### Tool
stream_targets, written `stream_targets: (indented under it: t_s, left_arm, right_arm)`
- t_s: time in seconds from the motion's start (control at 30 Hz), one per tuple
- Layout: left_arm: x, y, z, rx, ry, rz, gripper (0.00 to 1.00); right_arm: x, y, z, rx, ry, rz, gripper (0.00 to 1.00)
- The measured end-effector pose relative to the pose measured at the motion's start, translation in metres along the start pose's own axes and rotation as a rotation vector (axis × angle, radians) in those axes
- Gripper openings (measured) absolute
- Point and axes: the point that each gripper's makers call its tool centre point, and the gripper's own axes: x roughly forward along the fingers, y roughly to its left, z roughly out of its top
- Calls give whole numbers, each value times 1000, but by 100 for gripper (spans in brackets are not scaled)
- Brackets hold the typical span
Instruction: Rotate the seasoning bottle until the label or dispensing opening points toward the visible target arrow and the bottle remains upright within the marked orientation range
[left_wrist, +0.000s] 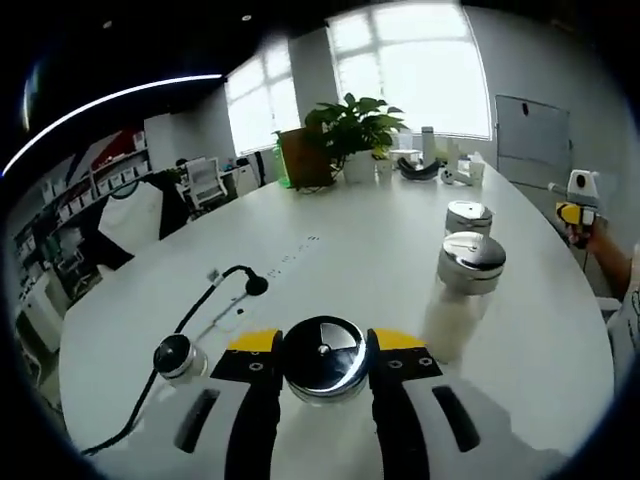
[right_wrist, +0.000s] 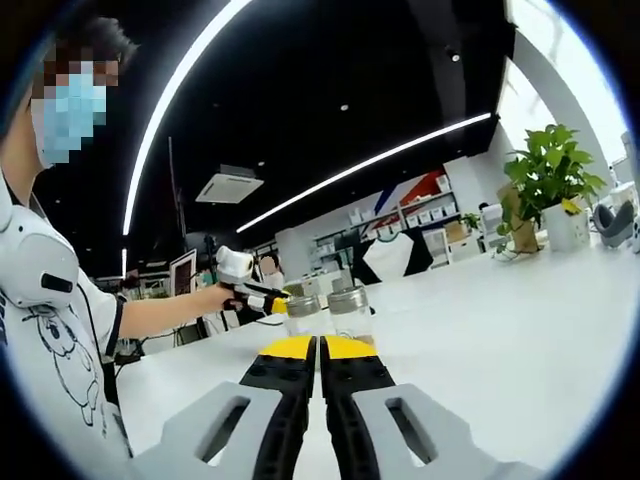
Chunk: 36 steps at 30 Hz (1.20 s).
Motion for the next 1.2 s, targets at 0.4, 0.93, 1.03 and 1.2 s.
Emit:
stream_targets:
  t_s: [0.4,0.93,1.03,1.2]
  left_arm:
    - [-3,-28,-9,28,-4,-42,34]
    - [-3,-52,-23,39,14,-22,34]
    - [-5,-56,-23,14,19,-41,34]
    - [-7,-61,-21,13,-2,-35,35]
  right_arm:
    - [8,8,1,-18,8,39,0]
    - [1,16,6,-25,19,61,0]
    - [0,15,4,-19,18,59,0]
    - [0,15,4,-7,9,58,0]
